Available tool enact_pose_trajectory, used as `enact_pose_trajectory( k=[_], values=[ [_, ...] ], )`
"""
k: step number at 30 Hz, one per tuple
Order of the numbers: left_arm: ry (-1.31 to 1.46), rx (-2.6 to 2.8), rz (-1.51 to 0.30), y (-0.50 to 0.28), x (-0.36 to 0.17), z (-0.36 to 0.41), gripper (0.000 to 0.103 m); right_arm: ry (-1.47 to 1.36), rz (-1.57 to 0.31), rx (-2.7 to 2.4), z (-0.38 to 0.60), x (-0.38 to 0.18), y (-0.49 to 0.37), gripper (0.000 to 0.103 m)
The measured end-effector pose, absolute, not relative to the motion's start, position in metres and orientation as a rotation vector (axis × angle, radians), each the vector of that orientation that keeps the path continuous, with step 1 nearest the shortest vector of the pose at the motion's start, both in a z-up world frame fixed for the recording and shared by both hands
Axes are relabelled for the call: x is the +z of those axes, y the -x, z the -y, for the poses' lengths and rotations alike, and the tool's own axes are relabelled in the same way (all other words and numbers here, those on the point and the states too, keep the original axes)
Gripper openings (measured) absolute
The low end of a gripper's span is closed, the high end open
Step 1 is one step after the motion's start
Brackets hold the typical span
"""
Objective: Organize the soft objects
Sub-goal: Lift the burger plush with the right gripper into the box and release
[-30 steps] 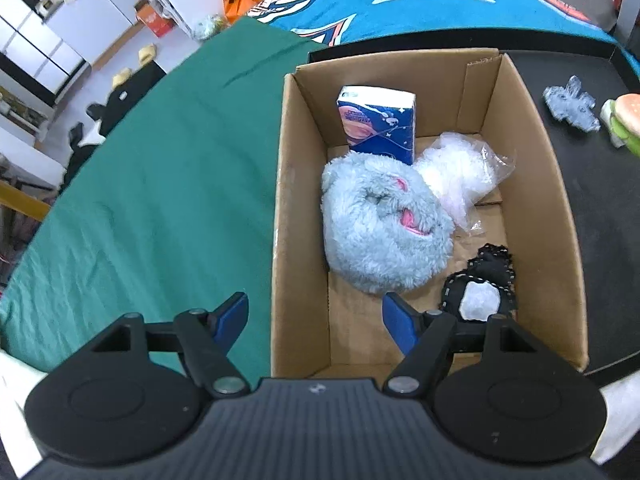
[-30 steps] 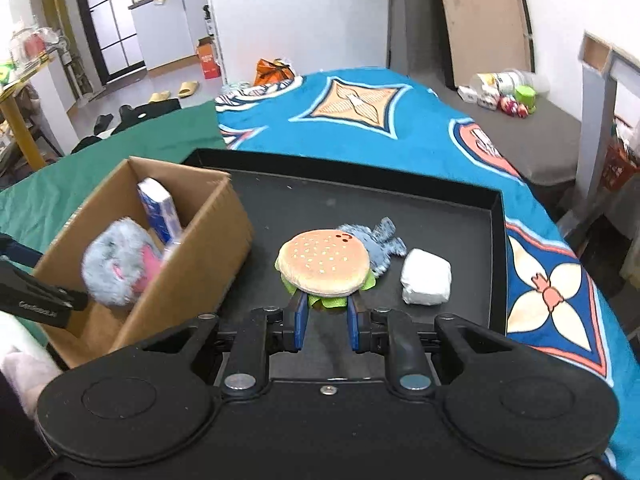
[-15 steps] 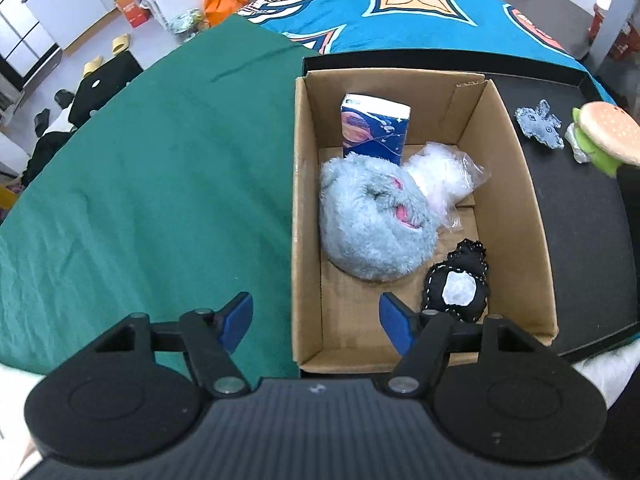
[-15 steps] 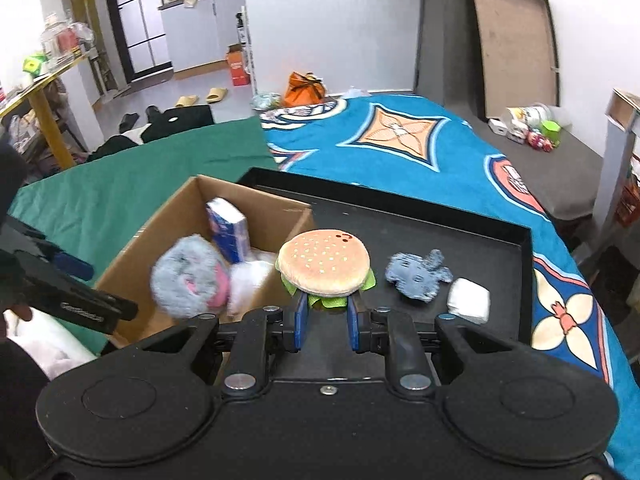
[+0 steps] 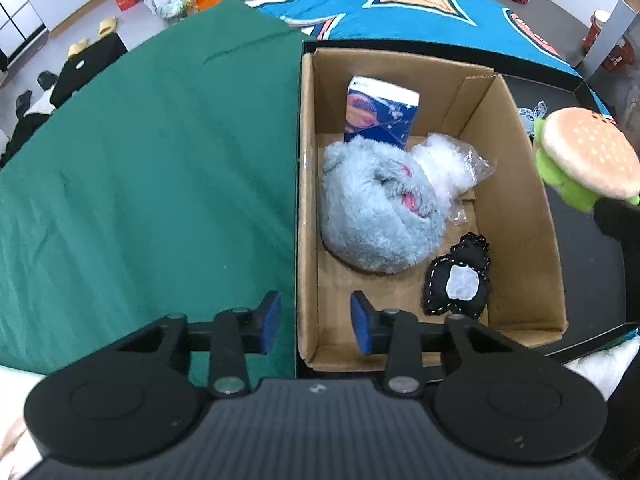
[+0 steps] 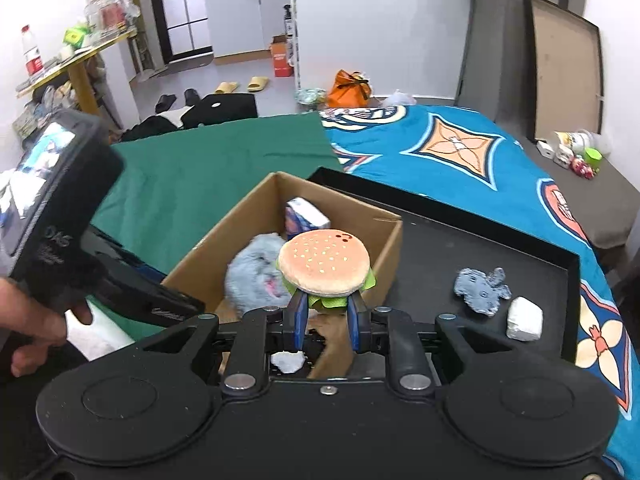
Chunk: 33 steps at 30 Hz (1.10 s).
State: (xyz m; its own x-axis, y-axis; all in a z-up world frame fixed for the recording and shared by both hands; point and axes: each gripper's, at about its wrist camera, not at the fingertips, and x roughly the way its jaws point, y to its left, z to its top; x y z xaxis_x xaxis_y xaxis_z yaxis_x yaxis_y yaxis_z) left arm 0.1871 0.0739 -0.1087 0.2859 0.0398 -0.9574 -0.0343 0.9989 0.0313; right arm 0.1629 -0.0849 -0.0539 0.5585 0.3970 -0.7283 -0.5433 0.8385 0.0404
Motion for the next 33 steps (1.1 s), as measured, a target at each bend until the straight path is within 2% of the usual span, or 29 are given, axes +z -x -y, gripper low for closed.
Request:
enact_pose_trajectory(
  k=[6, 9, 14, 16, 18, 33],
  values=[
    [0.048, 0.034, -1.319, -0.188, -0.119, -0.084, 0.015, 0.213, -0.819, 0.585, 0.063, -0.057, -0.158, 0.021],
    [0.065, 0.034, -1.316, -0.188, -0.12, -0.089, 0.013, 0.222, -0.827, 0.595, 0.054, -0.059, -0.156, 0.021],
    [0.09, 0.022, -1.307, -0.186, -0.12, -0.094, 0.012, 0.238, -0.834, 0.612, 0.043, -0.06, -0.151, 0.022],
    [0.107, 0.02, -1.306, -0.186, -0.121, -0.096, 0.011, 0.245, -0.818, 0.636, 0.039, -0.061, -0.149, 0.031],
    [0.116, 0.018, -1.307, -0.185, -0.121, -0.098, 0.011, 0.276, -0.809, 0.653, 0.035, -0.063, -0.147, 0.046],
    [0.09, 0.037, -1.303, -0.188, -0.12, -0.093, 0.014, 0.238, -0.875, 0.563, 0.07, -0.071, -0.151, 0.054]
  ],
)
